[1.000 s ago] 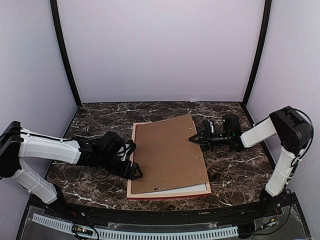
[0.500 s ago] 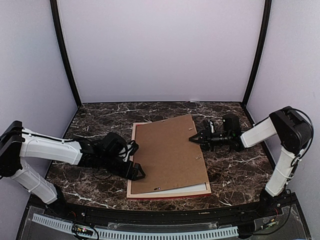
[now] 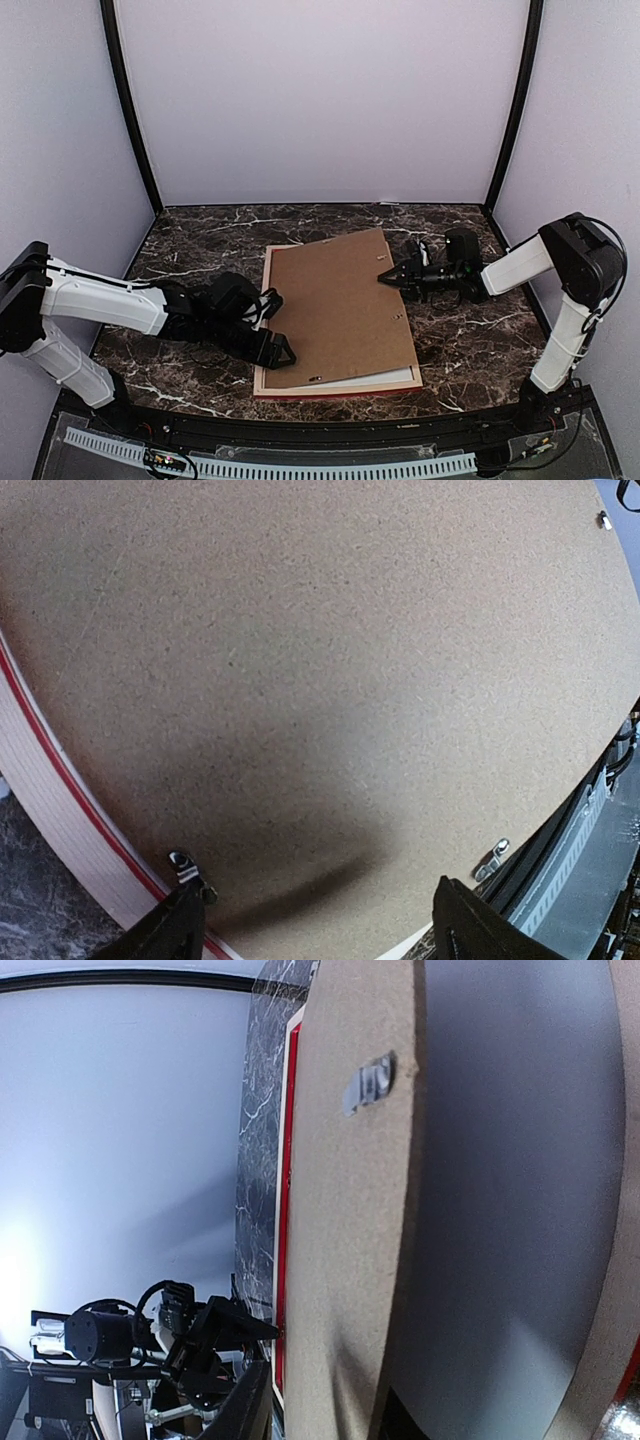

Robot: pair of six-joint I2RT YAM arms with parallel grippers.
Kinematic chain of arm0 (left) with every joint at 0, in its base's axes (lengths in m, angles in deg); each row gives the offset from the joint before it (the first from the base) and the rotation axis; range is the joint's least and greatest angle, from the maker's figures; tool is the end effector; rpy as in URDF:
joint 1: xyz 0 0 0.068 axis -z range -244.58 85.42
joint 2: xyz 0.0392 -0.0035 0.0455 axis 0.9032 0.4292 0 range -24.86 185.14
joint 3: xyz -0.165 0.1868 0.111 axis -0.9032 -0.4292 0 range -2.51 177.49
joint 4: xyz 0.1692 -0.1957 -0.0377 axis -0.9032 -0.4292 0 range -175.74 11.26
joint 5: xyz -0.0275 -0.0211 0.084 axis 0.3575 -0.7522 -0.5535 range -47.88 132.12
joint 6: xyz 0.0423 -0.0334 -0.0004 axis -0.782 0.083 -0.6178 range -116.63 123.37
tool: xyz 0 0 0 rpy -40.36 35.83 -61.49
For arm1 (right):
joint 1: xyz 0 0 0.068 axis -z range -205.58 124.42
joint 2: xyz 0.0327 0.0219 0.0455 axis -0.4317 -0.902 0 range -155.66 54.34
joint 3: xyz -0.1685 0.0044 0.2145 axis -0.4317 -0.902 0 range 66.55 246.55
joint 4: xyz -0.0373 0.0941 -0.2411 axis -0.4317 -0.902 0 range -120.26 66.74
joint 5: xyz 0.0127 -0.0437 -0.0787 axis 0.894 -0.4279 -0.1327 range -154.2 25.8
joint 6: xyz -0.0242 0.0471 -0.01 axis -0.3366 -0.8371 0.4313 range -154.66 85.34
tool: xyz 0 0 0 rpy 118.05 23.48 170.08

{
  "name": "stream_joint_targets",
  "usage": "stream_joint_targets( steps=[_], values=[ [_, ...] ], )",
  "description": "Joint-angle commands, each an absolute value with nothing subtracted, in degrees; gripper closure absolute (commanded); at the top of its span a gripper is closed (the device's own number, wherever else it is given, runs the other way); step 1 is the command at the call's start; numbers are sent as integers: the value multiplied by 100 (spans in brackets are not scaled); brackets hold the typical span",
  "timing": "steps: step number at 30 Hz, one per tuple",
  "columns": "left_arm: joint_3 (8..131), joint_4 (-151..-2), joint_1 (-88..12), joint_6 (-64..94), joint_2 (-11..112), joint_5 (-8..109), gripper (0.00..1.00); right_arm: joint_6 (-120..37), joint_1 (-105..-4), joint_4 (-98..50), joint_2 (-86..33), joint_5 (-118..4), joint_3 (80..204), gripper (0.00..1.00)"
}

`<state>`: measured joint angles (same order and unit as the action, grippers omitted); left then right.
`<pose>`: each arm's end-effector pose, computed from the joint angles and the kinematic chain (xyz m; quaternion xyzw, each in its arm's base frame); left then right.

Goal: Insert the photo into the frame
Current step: Place the backboard on the frame body.

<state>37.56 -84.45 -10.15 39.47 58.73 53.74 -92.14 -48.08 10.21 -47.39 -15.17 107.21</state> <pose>0.1573 -0.2324 0.1682 0.1834 0.9150 -0.3129 0.1765 0.2956 0.1515 0.1415 0.0288 0.8069 0.5748 0.1330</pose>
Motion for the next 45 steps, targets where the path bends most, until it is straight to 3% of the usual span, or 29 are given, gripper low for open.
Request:
stream_joint_targets(
  steps=[1,11,22,34,45],
  values=[
    [3686,-8656,-905,4285,5925,5481,19,-9135,-4816,1378,-4780,-1490,10794,73],
    [3983,-9093,-851,4118,5620,5056,19,-8982,-4816,1183,-4778,-1585,10792,73],
    [4564,-9755,-964,3675,5222,3746,14,-8411,-4821,339,-4763,-1881,11014,71],
    [4888,-9612,-1894,3276,5755,4006,14,-8019,-4903,-292,-4901,-2144,11302,67],
    [5028,-9091,-2123,3275,6713,4194,14,-8043,-5092,-284,-5020,-2292,11370,65]
  ],
)
